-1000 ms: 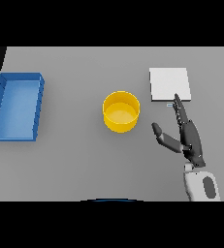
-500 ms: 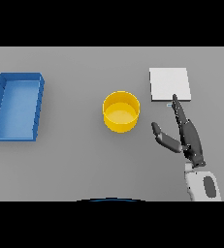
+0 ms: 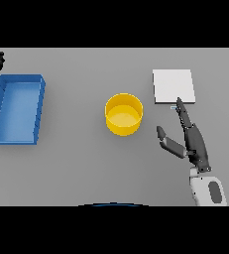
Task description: Pick up the red beaker and tilt it to pour out 1 green nut into yellow bowl. Pick up the yellow bowl and place it on the metallic measuring scale.
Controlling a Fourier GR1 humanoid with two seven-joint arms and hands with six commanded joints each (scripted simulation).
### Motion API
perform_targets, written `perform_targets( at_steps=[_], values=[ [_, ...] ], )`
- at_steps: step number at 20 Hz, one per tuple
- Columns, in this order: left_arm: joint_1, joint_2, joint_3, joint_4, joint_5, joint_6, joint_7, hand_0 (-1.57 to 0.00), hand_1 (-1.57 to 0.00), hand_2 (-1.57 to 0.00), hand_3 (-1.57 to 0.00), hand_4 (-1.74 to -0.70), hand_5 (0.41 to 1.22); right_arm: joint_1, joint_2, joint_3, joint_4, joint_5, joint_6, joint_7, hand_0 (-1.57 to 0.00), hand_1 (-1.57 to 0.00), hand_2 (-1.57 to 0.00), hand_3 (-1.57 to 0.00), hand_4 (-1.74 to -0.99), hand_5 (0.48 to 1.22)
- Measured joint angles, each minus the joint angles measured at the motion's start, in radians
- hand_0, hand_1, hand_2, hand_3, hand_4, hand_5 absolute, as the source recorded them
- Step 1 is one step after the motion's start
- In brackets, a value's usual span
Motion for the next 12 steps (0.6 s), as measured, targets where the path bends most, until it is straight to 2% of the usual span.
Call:
perform_targets(
  at_steps=[2,4,5,6,7,8,9,10,12],
  values=[
    [0.106,-0.013,-0.009,-0.141,0.033,0.013,0.037,-1.57,-1.57,-1.57,-1.57,-1.74,1.050,0.002,-0.003,-0.004,-0.005,-0.010,0.005,-0.007,0.00,0.00,0.00,0.00,-1.167,0.675],
    [0.191,-0.017,-0.024,-0.287,0.051,0.033,0.123,-1.57,-1.57,-1.57,-1.57,-1.74,0.925,-0.001,-0.008,-0.009,-0.003,-0.021,0.013,0.001,0.00,0.00,0.00,0.00,-1.157,0.671],
    [0.227,-0.006,-0.027,-0.352,0.060,0.028,0.160,-1.57,-1.57,-1.57,-1.57,-1.66,0.868,0.003,-0.008,-0.007,0.001,-0.013,0.009,-0.002,0.00,0.00,0.00,0.00,-1.155,0.669],
    [0.258,0.000,-0.031,-0.418,0.073,0.021,0.218,-1.57,-1.57,-1.53,-1.53,-1.52,0.818,0.000,-0.004,-0.004,0.005,-0.012,0.011,-0.007,0.00,0.00,0.00,0.00,-1.155,0.670],
    [0.284,0.009,-0.037,-0.469,0.080,0.008,0.246,-1.47,-1.34,-1.28,-1.32,-1.37,0.774,-0.006,-0.003,-0.005,0.000,-0.016,0.010,-0.002,0.00,0.00,0.00,0.00,-1.153,0.670],
    [0.314,0.025,-0.047,-0.524,0.097,-0.042,0.229,-1.17,-1.07,-1.02,-1.05,-1.23,0.737,-0.012,-0.001,-0.008,0.004,-0.016,0.006,0.010,0.00,0.00,0.00,0.00,-1.151,0.670],
    [0.338,0.032,-0.051,-0.574,0.122,-0.082,0.242,-0.94,-0.86,-0.82,-0.84,-1.13,0.705,-0.010,-0.005,-0.015,0.010,-0.023,0.008,0.006,0.00,0.00,0.00,0.00,-1.149,0.670],
    [0.369,0.038,-0.044,-0.626,0.164,-0.125,0.239,-0.75,-0.69,-0.65,-0.67,-1.05,0.683,-0.003,-0.004,-0.011,0.009,-0.018,0.008,-0.006,0.00,0.00,0.00,0.00,-1.150,0.671],
    [0.390,0.052,-0.049,-0.664,0.193,-0.179,0.272,-0.48,-0.44,-0.42,-0.43,-0.92,0.651,-0.009,0.001,-0.014,0.010,-0.022,0.003,-0.012,0.00,0.00,0.00,0.00,-1.155,0.670]
  ],
)
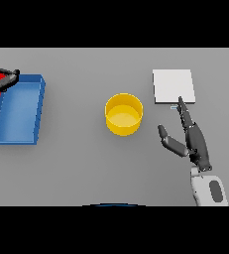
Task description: Pick up the red beaker and tilt it to pour out 1 green nut into yellow bowl. Pick up the yellow bowl and place it on the metallic measuring scale.
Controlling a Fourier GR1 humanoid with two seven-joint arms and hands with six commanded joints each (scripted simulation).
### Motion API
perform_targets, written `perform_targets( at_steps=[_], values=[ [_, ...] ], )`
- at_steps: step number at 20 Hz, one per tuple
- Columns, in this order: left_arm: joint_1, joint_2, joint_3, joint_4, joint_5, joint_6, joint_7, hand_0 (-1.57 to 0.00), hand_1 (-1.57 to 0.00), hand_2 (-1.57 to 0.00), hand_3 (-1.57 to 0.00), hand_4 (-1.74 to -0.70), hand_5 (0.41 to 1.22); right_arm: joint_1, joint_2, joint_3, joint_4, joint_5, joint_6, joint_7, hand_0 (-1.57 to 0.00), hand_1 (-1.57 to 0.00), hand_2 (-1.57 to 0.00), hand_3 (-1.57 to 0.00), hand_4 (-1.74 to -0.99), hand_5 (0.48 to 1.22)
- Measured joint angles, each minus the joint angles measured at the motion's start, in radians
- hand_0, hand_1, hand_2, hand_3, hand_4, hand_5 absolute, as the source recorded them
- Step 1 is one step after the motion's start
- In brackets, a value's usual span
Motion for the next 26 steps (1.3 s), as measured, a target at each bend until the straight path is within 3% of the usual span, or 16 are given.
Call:
perform_targets(
  at_steps=[5,8,10,11,14,17,22,26],
  values=[
    [0.005,0.032,-0.058,0.002,-0.064,-0.036,0.063,-0.16,-0.14,-0.14,-0.14,-0.80,0.627,-0.009,0.002,0.014,-0.001,0.035,-0.019,0.016,0.00,0.00,0.00,0.00,-1.158,0.665],
    [-0.006,0.028,-0.062,0.012,-0.083,-0.015,0.024,-0.08,-0.07,-0.07,-0.07,-0.78,0.631,0.005,-0.007,0.014,-0.002,0.043,-0.019,0.006,0.00,0.00,0.00,0.00,-1.144,0.644],
    [-0.011,0.019,-0.057,-0.004,-0.082,0.008,-0.006,-0.05,-0.05,-0.04,-0.05,-0.78,0.635,-0.011,-0.010,0.028,-0.014,0.093,-0.043,0.082,0.00,0.00,0.00,0.00,-1.115,0.638],
    [0.000,0.017,-0.052,-0.021,-0.075,0.017,-0.027,-0.04,-0.04,-0.03,-0.04,-0.78,0.644,-0.009,-0.013,0.048,-0.019,0.115,-0.037,0.075,0.00,0.00,0.00,0.00,-1.087,0.649],
    [0.010,-0.010,-0.039,-0.034,-0.049,0.033,-0.042,-0.02,-0.02,-0.02,-0.02,-0.80,0.661,-0.092,-0.108,0.075,0.013,0.147,0.055,0.056,0.00,0.00,0.00,0.00,-1.103,0.662],
    [0.011,-0.012,-0.035,-0.042,-0.038,0.027,-0.049,-0.01,-0.01,-0.01,-0.01,-0.80,0.678,-0.167,-0.200,0.144,0.034,0.289,0.096,0.100,0.00,0.00,0.00,0.00,-1.132,0.631],
    [0.019,-0.019,-0.035,-0.052,-0.029,0.024,-0.039,0.00,0.00,0.00,0.00,-0.81,0.688,-0.356,-0.299,0.276,0.116,0.473,0.181,0.054,0.00,0.00,0.00,0.00,-1.157,0.635],
    [0.041,-0.007,-0.031,-0.074,-0.024,0.019,-0.035,0.00,0.00,0.00,0.00,-0.80,0.691,-0.470,-0.316,0.381,0.206,0.573,0.241,0.005,0.00,0.00,0.00,0.00,-1.161,0.643]
  ],
)
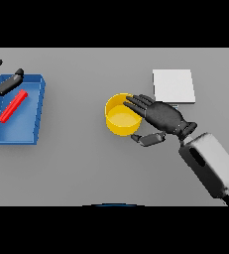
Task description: Pick up the red beaker and tilt it to pour out 1 green nut into yellow bowl. Pick up the yellow bowl and place it on the metallic measuring scale.
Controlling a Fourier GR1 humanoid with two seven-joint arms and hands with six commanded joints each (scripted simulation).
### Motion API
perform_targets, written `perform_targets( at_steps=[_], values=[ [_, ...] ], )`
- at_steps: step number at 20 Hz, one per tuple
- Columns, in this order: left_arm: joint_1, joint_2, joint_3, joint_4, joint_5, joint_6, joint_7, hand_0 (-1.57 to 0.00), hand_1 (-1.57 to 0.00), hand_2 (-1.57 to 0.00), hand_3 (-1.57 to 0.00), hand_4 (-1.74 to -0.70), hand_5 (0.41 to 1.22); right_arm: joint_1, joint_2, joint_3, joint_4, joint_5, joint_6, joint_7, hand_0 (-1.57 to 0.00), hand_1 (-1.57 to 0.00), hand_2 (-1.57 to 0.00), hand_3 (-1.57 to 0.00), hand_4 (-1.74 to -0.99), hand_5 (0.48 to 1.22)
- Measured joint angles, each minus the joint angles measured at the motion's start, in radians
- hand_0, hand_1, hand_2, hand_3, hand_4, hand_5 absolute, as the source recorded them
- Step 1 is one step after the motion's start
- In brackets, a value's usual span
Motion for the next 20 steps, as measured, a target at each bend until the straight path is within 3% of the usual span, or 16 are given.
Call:
perform_targets(
  at_steps=[4,7,13,17,20],
  values=[
    [-0.001,0.004,0.002,0.011,0.000,-0.008,-0.004,0.00,0.00,0.00,0.00,-0.81,0.695,-0.082,-0.001,0.065,0.109,0.048,0.032,-0.074,0.00,0.00,0.00,0.00,-1.156,0.642],
    [-0.011,0.003,0.003,0.011,0.002,-0.010,0.006,0.00,0.00,0.00,0.00,-0.81,0.693,-0.148,0.010,0.101,0.170,0.068,0.069,-0.097,0.00,0.00,0.00,0.00,-1.157,0.652],
    [-0.013,0.010,0.004,0.027,-0.007,-0.014,-0.016,0.00,0.00,0.00,0.00,-0.80,0.703,-0.247,0.047,0.173,0.274,0.111,0.154,-0.083,0.00,0.00,0.00,0.00,-1.174,0.674],
    [-0.011,0.008,0.004,0.035,-0.004,-0.020,-0.028,0.00,0.00,0.00,0.00,-0.80,0.704,-0.284,0.068,0.202,0.356,0.129,0.173,-0.094,0.00,0.00,0.00,-0.01,-1.186,0.684],
    [-0.016,0.016,0.000,0.033,-0.015,-0.018,-0.006,0.00,0.00,0.00,0.00,-0.79,0.713,-0.284,0.087,0.208,0.386,0.131,0.170,-0.089,0.00,0.00,-0.01,-0.04,-1.209,0.732]
  ],
)
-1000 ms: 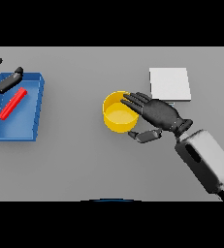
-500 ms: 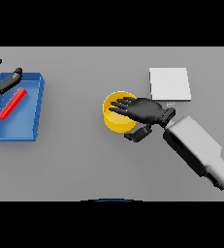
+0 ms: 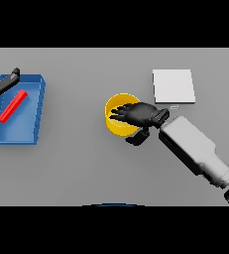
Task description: Pick up the red beaker and tilt it to pour out 1 green nut into yellow bowl. Pick up the yellow bowl and place it on the metallic measuring scale.
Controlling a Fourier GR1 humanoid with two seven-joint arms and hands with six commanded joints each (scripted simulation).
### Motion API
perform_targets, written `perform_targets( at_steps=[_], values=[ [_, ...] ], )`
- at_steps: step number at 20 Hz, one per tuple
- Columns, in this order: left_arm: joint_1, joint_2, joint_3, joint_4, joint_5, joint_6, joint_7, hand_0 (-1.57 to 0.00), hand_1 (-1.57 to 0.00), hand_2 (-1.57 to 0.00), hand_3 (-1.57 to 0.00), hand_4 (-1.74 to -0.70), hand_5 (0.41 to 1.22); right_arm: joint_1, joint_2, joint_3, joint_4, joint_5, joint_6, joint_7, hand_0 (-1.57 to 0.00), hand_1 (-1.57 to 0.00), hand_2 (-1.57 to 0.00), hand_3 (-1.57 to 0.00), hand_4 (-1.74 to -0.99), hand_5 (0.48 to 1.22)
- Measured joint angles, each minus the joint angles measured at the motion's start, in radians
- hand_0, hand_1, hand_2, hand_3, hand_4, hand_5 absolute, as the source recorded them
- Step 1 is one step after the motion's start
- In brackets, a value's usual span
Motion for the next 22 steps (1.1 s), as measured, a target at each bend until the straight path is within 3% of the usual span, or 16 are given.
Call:
perform_targets(
  at_steps=[2,3,4,5,6,8,10,12,16,20,22],
  values=[
    [0.000,-0.003,0.001,0.001,0.007,-0.007,-0.013,0.00,0.00,0.00,0.00,-0.79,0.712,-0.019,0.007,-0.006,0.014,0.001,0.009,0.026,-0.05,-0.06,-0.09,-0.13,-1.261,0.809],
    [0.002,-0.006,-0.001,-0.002,0.008,-0.008,-0.020,0.00,0.00,0.00,0.00,-0.79,0.711,-0.015,0.009,-0.001,0.018,0.005,0.002,0.022,-0.19,-0.18,-0.19,-0.21,-1.309,0.891],
    [0.008,0.002,0.003,-0.002,0.007,-0.008,-0.018,0.00,0.00,0.00,0.00,-0.79,0.710,-0.011,0.011,-0.001,0.018,0.003,-0.004,0.005,-0.45,-0.41,-0.35,-0.32,-1.363,0.957],
    [0.007,0.005,0.004,0.000,0.007,-0.011,-0.024,0.00,0.00,0.00,0.00,-0.79,0.710,-0.009,0.005,0.001,0.017,0.003,-0.009,-0.016,-0.68,-0.64,-0.59,-0.57,-1.435,1.010],
    [0.008,-0.003,0.001,-0.005,0.010,-0.010,-0.029,0.00,0.00,0.00,0.00,-0.79,0.710,-0.015,-0.002,-0.003,0.019,0.002,-0.012,-0.023,-0.86,-0.83,-0.79,-0.68,-1.492,1.052],
    [0.007,0.003,0.004,-0.001,0.009,-0.011,-0.025,0.00,0.00,0.00,0.00,-0.79,0.707,-0.020,-0.004,-0.002,0.009,-0.004,0.001,-0.032,-1.11,-1.09,-1.07,-0.88,-1.578,1.113],
    [-0.005,0.000,0.002,0.006,0.006,-0.010,-0.019,0.00,0.00,0.00,0.00,-0.78,0.712,-0.016,-0.011,0.005,0.002,-0.007,0.001,-0.040,-1.28,-1.27,-1.19,-1.03,-1.637,1.152],
    [-0.003,0.002,0.000,0.007,0.003,-0.011,-0.023,0.00,0.00,0.00,0.00,-0.78,0.710,-0.017,-0.008,0.004,-0.008,-0.018,0.025,-0.006,-1.38,-1.38,-1.29,-1.11,-1.674,1.177],
    [0.000,0.007,0.007,0.008,0.012,-0.019,-0.031,0.00,0.00,0.00,0.00,-0.79,0.704,-0.012,-0.036,-0.003,-0.036,-0.041,0.048,-0.006,-1.49,-1.49,-1.36,-1.20,-1.714,1.203],
    [-0.002,0.005,-0.003,0.008,-0.001,-0.014,-0.025,0.00,0.00,0.00,0.00,-0.77,0.706,-0.025,-0.064,-0.017,-0.092,-0.067,0.085,0.002,-1.54,-1.54,-1.45,-1.17,-1.730,1.214],
    [-0.001,0.002,-0.009,-0.012,-0.003,-0.009,-0.014,0.00,0.00,0.00,0.00,-0.77,0.705,-0.047,-0.076,-0.038,-0.110,-0.081,0.113,0.036,-1.55,-1.55,-1.48,-1.16,-1.734,1.216]
  ],
)
